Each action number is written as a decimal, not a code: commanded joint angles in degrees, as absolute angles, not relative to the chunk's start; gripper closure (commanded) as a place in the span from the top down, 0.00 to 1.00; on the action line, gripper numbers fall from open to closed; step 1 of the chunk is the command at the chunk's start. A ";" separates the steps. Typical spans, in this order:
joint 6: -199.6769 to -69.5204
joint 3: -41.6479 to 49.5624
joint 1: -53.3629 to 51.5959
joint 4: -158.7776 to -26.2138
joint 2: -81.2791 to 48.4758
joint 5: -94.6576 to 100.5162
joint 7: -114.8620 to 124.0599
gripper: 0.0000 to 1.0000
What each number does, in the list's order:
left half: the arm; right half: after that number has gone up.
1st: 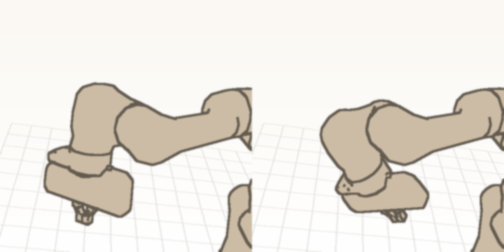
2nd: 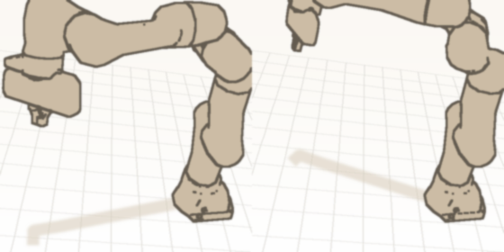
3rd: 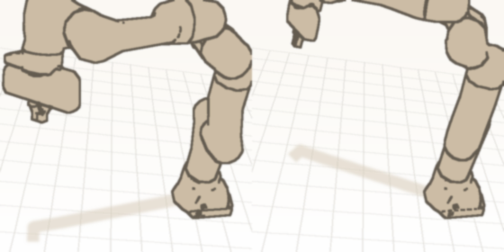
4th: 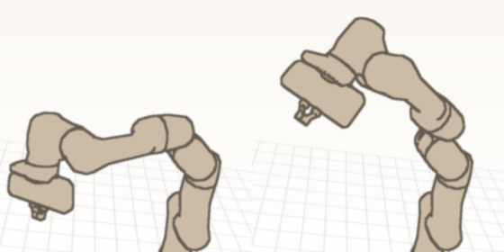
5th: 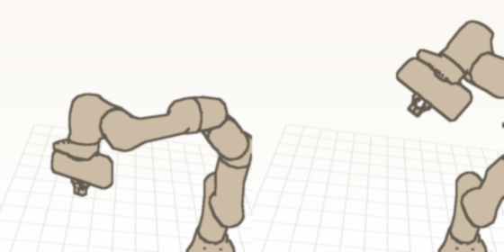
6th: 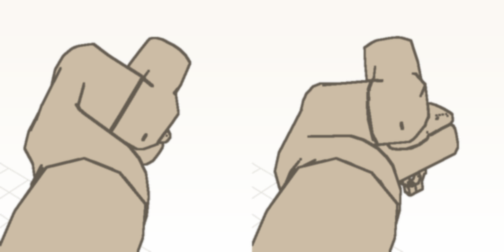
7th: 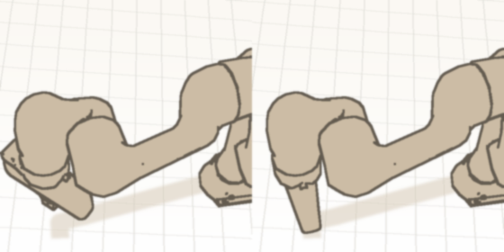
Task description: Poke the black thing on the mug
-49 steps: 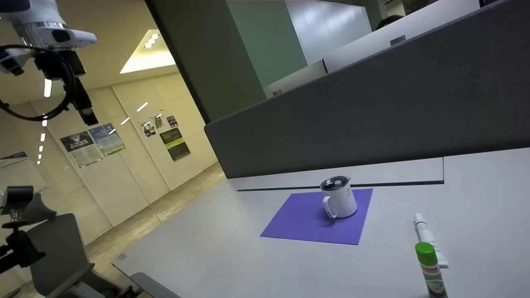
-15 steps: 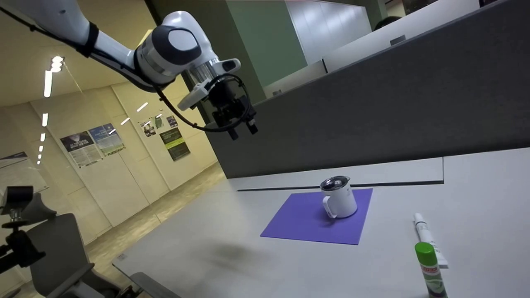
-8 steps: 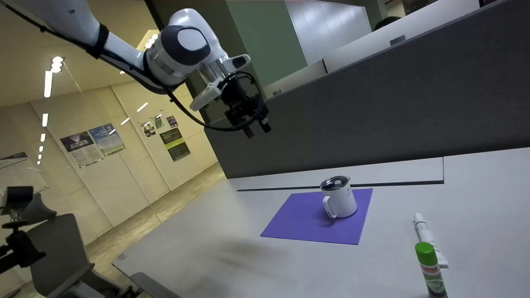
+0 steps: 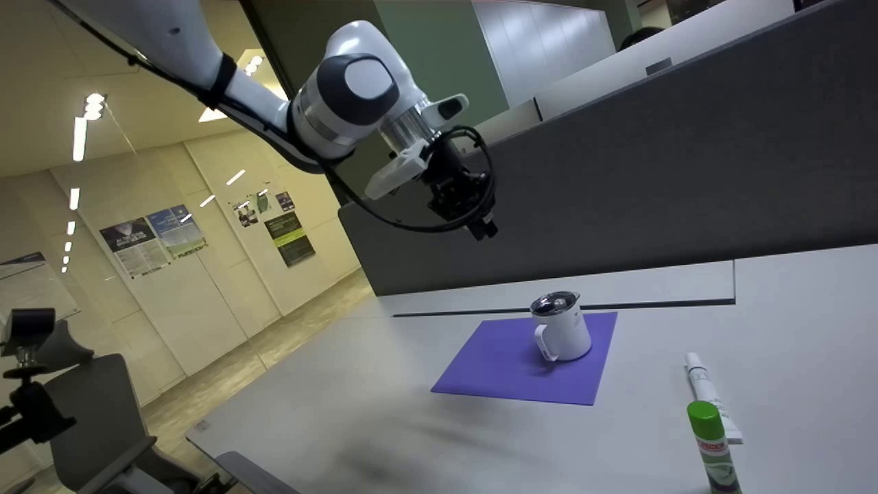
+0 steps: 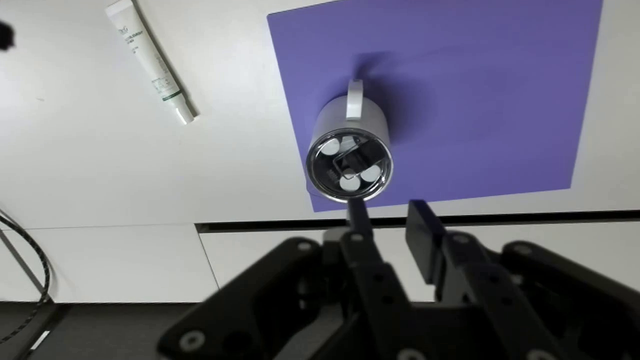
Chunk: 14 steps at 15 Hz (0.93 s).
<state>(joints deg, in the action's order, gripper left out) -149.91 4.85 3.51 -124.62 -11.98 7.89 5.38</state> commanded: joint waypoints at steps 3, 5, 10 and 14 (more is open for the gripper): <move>-150.65 5.08 3.86 -122.86 -15.60 4.50 2.72 0.09; -149.67 4.86 4.21 -121.29 -17.28 2.59 1.93 0.01; -149.29 4.74 4.27 -120.48 -17.76 2.18 1.87 0.01; -149.23 4.69 4.29 -120.45 -17.76 2.17 1.86 0.00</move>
<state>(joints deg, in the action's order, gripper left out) -149.42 4.53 4.43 -120.55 -17.79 2.29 1.98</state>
